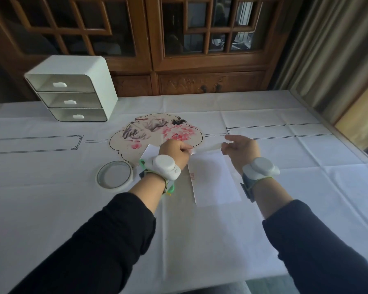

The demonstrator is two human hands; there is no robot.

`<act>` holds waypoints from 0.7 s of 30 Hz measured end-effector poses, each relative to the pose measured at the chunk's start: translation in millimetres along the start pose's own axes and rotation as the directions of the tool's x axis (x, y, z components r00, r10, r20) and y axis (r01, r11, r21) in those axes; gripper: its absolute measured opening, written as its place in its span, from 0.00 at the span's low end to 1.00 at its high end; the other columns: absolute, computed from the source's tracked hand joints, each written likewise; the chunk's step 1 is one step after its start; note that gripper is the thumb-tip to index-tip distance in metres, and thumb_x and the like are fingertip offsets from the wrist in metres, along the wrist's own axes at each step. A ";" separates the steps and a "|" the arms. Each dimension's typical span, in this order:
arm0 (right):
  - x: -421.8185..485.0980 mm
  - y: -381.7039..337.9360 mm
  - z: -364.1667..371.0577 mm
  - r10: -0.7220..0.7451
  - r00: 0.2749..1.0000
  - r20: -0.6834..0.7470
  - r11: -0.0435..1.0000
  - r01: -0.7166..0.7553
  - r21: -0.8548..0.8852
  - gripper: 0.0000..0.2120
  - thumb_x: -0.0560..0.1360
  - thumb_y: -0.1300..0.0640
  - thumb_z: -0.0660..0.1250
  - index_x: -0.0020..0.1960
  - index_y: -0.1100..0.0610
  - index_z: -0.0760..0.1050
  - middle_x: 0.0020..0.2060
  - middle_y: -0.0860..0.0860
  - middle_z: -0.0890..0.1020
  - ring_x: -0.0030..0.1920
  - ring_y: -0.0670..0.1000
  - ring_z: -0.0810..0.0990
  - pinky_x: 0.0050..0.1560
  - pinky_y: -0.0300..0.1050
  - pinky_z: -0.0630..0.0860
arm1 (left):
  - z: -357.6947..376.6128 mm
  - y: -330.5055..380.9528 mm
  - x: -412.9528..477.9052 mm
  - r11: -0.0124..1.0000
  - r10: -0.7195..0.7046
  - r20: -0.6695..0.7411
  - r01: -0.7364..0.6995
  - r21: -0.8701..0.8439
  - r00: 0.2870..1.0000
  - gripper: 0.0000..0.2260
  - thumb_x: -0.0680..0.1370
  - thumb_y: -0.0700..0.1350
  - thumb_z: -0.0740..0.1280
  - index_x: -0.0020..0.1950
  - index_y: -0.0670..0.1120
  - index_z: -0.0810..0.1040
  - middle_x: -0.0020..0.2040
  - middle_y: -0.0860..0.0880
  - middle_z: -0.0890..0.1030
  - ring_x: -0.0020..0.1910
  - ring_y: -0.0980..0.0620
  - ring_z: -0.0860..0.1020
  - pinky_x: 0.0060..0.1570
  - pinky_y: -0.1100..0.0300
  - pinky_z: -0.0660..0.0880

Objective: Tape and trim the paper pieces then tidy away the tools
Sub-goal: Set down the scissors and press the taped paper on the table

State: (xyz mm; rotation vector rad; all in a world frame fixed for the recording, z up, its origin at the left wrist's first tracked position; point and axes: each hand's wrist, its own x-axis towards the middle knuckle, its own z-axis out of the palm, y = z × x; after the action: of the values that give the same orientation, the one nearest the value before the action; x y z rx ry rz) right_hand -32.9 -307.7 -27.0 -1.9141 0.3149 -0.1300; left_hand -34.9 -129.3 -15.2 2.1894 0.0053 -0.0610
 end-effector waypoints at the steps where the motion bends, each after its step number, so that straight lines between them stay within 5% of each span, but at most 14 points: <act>1: 2.2 -0.3 -0.7 0.014 1.000 -0.004 1.000 -0.014 -0.012 0.10 0.73 0.64 0.66 0.53 0.56 0.79 0.31 0.48 0.81 0.40 0.53 0.79 0.55 0.50 0.76 | -0.2 -0.6 2.3 1.000 -0.005 0.008 0.005 -0.002 1.000 0.09 0.76 0.41 0.65 0.52 0.45 0.83 0.56 0.47 0.83 0.57 0.49 0.78 0.53 0.66 0.69; 5: 4.1 2.1 -2.7 0.058 0.998 -0.012 0.996 -0.059 -0.060 0.10 0.72 0.62 0.66 0.35 0.50 0.78 0.31 0.47 0.82 0.37 0.50 0.81 0.51 0.48 0.78 | -2.5 -4.6 9.8 1.000 -0.026 0.029 0.026 0.011 0.999 0.16 0.75 0.40 0.66 0.62 0.46 0.77 0.50 0.47 0.83 0.56 0.47 0.78 0.56 0.63 0.71; 10: 6.9 5.1 2.7 0.084 0.996 -0.019 0.987 -0.086 -0.135 0.05 0.74 0.58 0.66 0.42 0.53 0.79 0.34 0.49 0.79 0.38 0.53 0.77 0.38 0.41 0.72 | -2.8 -9.3 14.9 0.991 -0.107 0.006 0.107 -0.080 0.994 0.19 0.72 0.41 0.69 0.62 0.50 0.73 0.41 0.51 0.81 0.44 0.51 0.77 0.44 0.64 0.69; 14: 6.9 6.6 3.3 0.150 0.989 0.016 0.959 -0.141 -0.246 0.08 0.74 0.52 0.67 0.49 0.53 0.82 0.40 0.51 0.80 0.41 0.54 0.78 0.45 0.42 0.74 | 3.1 -18.4 14.2 0.987 -0.139 -0.049 0.134 -0.094 0.989 0.16 0.70 0.41 0.72 0.55 0.47 0.73 0.38 0.51 0.80 0.42 0.50 0.78 0.41 0.62 0.69; 18: 6.9 7.3 1.2 0.180 0.984 0.016 0.943 -0.167 -0.289 0.07 0.74 0.52 0.67 0.47 0.52 0.83 0.36 0.51 0.80 0.39 0.55 0.78 0.45 0.41 0.74 | 8.0 -21.8 14.7 0.986 -0.144 -0.056 0.138 -0.090 0.988 0.14 0.70 0.42 0.72 0.52 0.47 0.72 0.37 0.52 0.80 0.44 0.49 0.78 0.42 0.61 0.69; 21: 10.0 5.9 1.2 0.240 0.971 0.004 0.929 -0.228 -0.290 0.08 0.72 0.51 0.69 0.36 0.51 0.80 0.29 0.50 0.79 0.36 0.56 0.79 0.49 0.46 0.78 | 11.5 -21.1 16.3 0.987 -0.143 -0.063 0.138 -0.087 0.988 0.14 0.70 0.41 0.71 0.53 0.46 0.73 0.39 0.50 0.81 0.44 0.49 0.77 0.44 0.61 0.69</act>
State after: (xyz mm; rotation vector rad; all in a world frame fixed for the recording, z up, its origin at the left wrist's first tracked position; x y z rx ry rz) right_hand -23.9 -311.4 -33.6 -2.1459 0.5585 0.1197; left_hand -19.7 -126.7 -39.8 2.1050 0.1984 -0.0633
